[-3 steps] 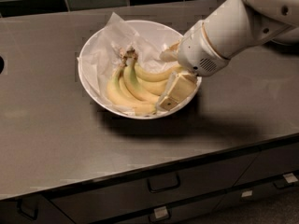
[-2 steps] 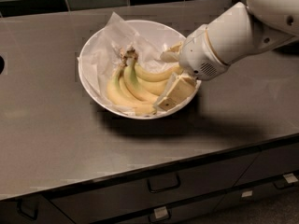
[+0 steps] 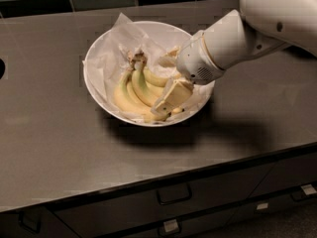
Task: Pick banana from white bowl
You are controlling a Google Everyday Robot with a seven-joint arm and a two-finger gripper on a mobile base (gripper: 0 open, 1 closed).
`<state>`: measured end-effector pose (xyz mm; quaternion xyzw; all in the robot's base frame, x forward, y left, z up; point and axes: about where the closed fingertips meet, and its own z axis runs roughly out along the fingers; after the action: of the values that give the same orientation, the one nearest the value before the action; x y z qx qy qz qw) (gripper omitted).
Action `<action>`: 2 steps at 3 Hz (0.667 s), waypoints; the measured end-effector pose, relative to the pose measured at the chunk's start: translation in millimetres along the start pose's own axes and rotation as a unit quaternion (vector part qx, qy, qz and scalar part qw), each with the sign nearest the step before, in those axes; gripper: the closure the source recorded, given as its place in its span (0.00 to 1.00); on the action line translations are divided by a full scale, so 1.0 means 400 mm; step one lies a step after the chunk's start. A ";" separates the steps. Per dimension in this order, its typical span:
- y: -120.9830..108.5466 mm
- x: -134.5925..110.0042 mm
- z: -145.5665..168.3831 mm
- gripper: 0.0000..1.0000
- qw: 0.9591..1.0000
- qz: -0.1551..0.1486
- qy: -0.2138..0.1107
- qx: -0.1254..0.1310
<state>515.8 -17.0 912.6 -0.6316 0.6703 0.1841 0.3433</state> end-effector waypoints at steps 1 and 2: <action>-0.014 -0.004 0.035 0.23 1.000 0.001 -0.007 -0.006; -0.023 -0.005 0.050 0.28 1.000 0.004 -0.012 -0.003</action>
Offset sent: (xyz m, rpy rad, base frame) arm 0.0218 0.0136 -0.0168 0.0402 0.0082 -0.0153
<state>529.4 -3.2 901.7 -0.6273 0.6685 0.1949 0.3487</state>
